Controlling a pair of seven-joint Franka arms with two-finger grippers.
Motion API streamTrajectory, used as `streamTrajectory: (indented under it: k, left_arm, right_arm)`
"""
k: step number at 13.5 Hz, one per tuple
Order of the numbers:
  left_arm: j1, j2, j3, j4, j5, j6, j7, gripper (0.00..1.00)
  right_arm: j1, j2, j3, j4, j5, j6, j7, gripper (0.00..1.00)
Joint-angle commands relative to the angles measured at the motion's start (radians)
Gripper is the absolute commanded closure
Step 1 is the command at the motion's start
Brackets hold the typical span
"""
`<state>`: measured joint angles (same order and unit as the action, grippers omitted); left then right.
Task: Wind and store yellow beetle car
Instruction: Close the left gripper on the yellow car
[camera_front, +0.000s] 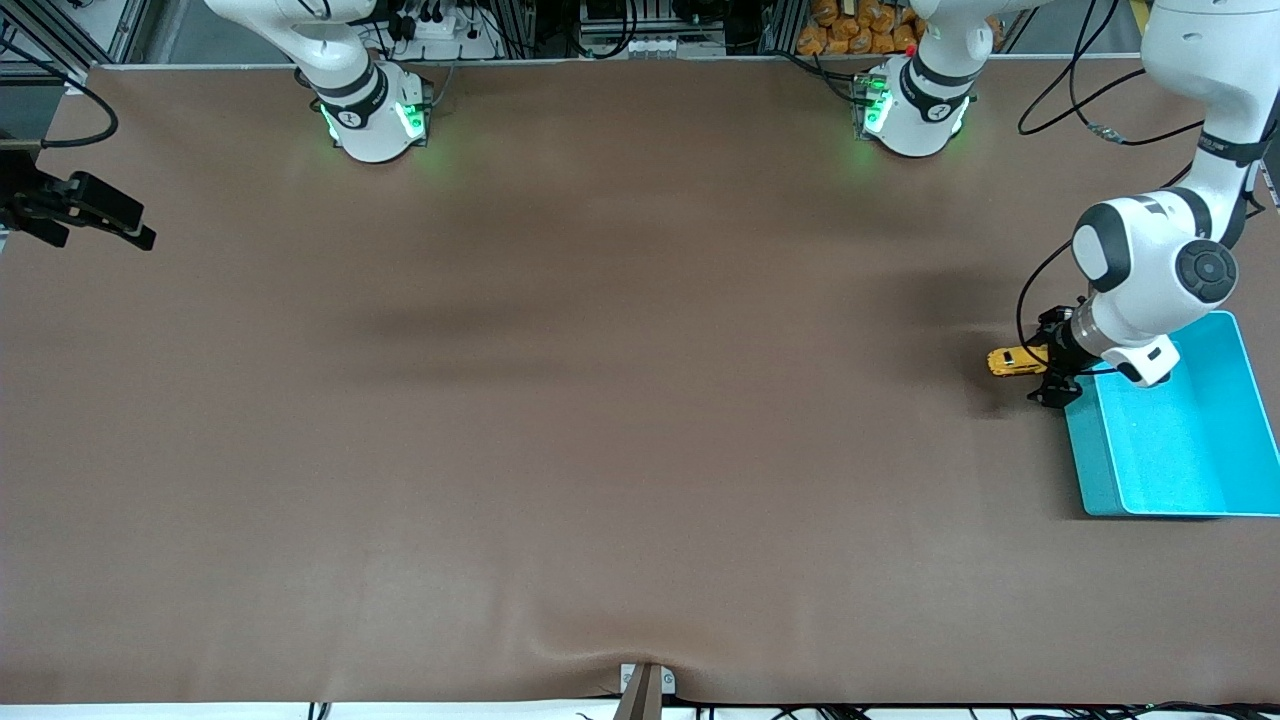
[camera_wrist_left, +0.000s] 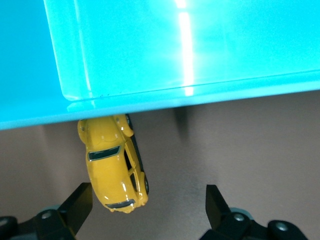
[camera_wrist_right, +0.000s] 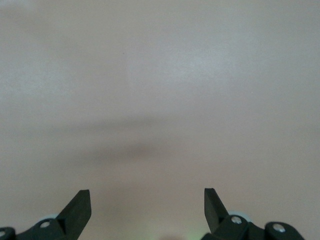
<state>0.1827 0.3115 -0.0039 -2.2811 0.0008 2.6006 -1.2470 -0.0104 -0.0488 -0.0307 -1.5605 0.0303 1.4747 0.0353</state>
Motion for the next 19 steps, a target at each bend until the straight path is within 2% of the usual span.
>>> streamTrajectory:
  k: [1,12,13,14,15,19]
  left_arm:
    - [0.003,-0.012,-0.002,-0.038,-0.013,0.027,-0.012,0.00]
    - [0.046,0.037,-0.001,-0.055,-0.001,0.096,0.003,0.00]
    - [0.046,0.037,-0.001,-0.060,-0.001,0.104,0.003,0.55]
    - [0.052,0.034,-0.002,-0.063,-0.001,0.105,0.003,0.91]
    - [0.054,0.031,-0.002,-0.064,-0.001,0.105,0.003,1.00]
    - [0.043,0.011,-0.007,-0.067,0.001,0.095,0.040,1.00]
  right_arm:
    - [-0.016,0.006,0.015,0.020,-0.003,-0.017,0.008,0.00]
    - [-0.014,0.007,0.018,0.022,-0.003,-0.025,0.008,0.00]
    - [-0.014,0.006,0.018,0.022,-0.003,-0.025,0.008,0.00]
    - [-0.014,0.007,0.018,0.022,-0.001,-0.025,0.008,0.00]
    - [-0.014,0.009,0.018,0.022,-0.003,-0.024,0.008,0.00]
    - [-0.019,0.010,0.018,0.022,-0.001,-0.024,0.008,0.00]
